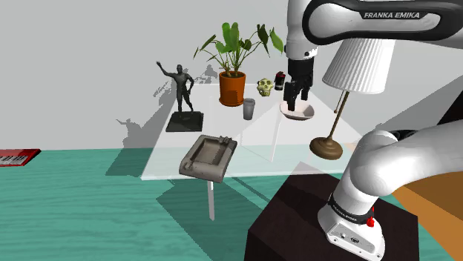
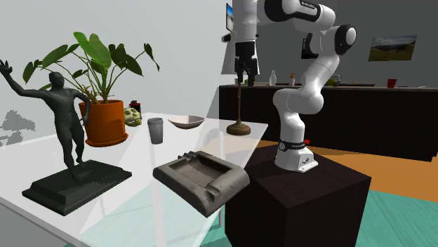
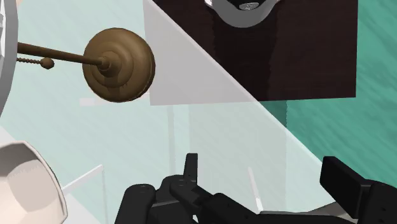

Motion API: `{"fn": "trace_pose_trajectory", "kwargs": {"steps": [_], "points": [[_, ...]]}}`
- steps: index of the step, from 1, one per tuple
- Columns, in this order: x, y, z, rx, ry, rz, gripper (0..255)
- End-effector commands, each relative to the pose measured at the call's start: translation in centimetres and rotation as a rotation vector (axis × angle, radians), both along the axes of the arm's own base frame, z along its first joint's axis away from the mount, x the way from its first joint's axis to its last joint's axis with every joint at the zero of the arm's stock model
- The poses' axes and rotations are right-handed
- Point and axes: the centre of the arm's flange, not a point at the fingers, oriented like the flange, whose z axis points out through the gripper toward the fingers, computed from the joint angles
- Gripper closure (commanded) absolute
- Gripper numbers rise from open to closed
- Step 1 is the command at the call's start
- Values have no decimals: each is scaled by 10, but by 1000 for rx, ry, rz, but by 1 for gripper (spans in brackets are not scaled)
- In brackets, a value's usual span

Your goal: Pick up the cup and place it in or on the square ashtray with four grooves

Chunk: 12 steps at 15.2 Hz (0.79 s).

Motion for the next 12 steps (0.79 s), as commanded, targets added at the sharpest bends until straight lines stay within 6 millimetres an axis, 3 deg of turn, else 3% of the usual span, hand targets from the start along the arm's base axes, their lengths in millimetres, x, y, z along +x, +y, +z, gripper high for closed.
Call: {"fn": "trace_pose_trajectory", "kwargs": {"steps": [1, 12], "points": [[0, 0, 0, 0, 0, 0, 0], [109, -74, -55, -27, 1, 33, 0]]}}
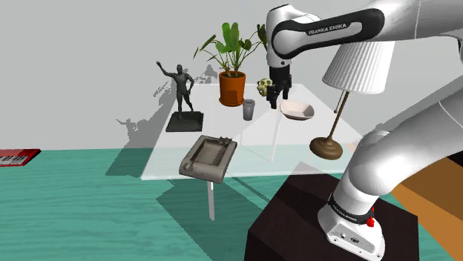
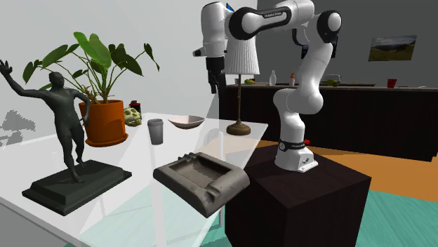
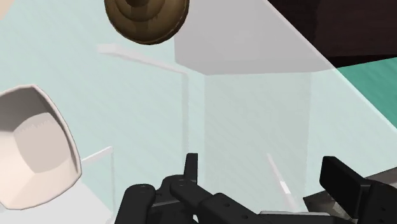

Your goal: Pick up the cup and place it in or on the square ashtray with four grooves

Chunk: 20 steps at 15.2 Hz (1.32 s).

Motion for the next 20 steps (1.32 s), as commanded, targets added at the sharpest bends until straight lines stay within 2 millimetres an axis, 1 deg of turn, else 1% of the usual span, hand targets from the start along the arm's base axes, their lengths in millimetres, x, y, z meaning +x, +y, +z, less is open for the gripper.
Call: {"fn": "trace_pose_trajectory", "kwargs": {"steps": [1, 20], "points": [[21, -13, -8, -6, -1, 7, 0], [215, -134, -99, -52, 1, 64, 0]]}}
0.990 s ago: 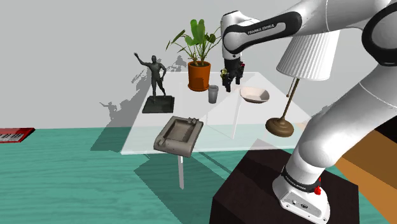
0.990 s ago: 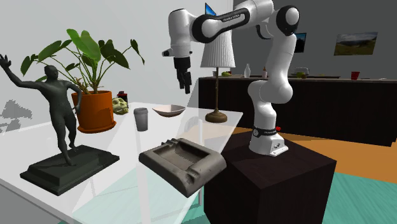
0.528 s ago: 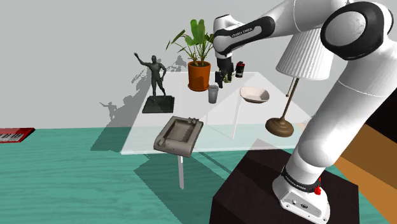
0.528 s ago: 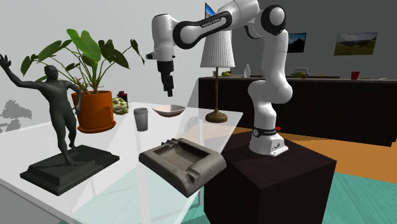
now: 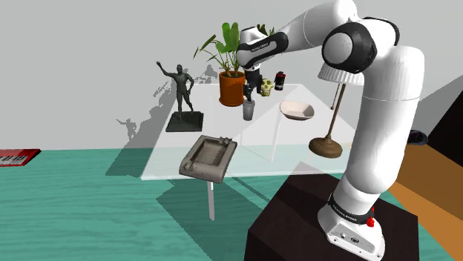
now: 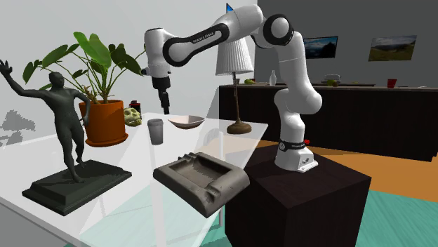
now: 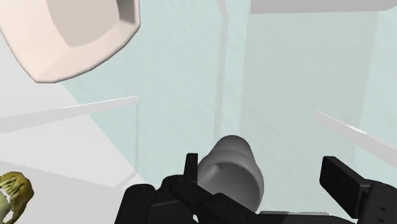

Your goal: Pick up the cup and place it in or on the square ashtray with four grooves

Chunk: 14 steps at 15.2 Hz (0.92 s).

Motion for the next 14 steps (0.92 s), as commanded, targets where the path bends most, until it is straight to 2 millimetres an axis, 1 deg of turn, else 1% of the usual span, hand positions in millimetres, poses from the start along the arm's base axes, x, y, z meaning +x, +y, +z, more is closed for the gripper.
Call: {"fn": "trace_pose_trajectory", "kwargs": {"steps": [1, 2, 3, 9, 10, 14], "points": [[20, -12, -27, -1, 39, 6, 0], [30, -18, -32, -4, 39, 9, 0], [33, -20, -33, -4, 39, 9, 0], [29, -26, -64, -4, 39, 9, 0], [28, -28, -72, -4, 39, 9, 0], [28, -28, -72, -4, 39, 9, 0]]}}
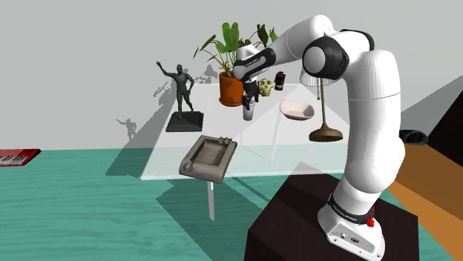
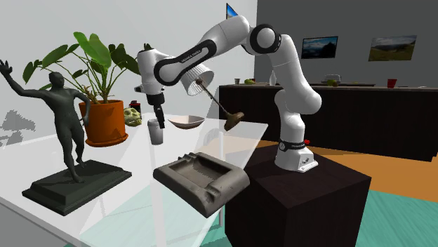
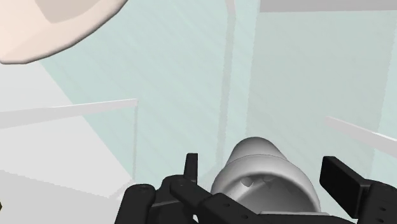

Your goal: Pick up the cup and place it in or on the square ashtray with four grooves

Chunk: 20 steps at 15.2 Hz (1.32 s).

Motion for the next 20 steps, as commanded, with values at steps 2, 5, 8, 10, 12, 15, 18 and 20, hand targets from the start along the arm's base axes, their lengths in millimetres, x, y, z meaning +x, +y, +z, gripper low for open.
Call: {"fn": "trace_pose_trajectory", "kwargs": {"steps": [2, 5, 8, 10, 12, 15, 18, 20], "points": [[0, 0, 0, 0, 0, 0, 0], [0, 0, 0, 0, 0, 0, 255], [0, 0, 0, 0, 0, 0, 255], [0, 0, 0, 0, 0, 0, 255], [0, 0, 0, 0, 0, 0, 255], [0, 0, 0, 0, 0, 0, 0], [27, -8, -10, 18, -71, -11, 0], [46, -14, -16, 30, -118, -18, 0]]}}
